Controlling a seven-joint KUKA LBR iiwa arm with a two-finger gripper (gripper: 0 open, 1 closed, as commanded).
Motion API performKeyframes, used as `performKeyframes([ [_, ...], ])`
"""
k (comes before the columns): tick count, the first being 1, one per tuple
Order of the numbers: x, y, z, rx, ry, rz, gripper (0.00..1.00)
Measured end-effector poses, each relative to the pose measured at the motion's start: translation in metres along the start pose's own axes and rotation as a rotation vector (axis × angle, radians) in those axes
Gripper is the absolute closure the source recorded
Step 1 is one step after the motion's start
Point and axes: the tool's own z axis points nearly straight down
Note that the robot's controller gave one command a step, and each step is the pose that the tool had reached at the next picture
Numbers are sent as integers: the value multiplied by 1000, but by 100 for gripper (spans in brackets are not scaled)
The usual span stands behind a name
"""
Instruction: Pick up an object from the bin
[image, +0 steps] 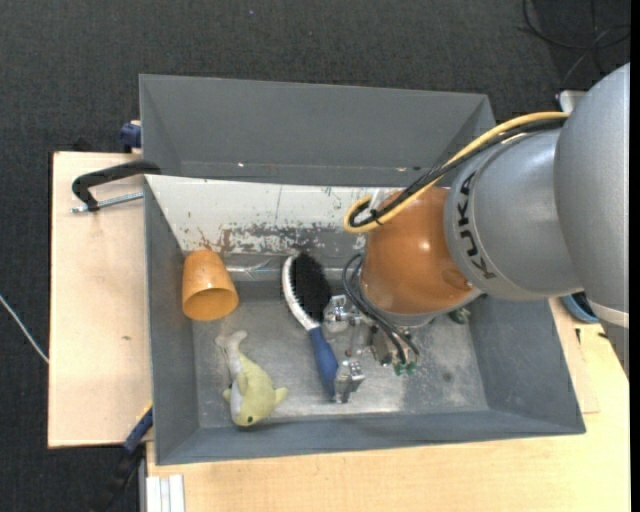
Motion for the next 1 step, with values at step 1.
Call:
performKeyframes([
  [1, -11, 17, -1, -14, -26, 96, 100],
])
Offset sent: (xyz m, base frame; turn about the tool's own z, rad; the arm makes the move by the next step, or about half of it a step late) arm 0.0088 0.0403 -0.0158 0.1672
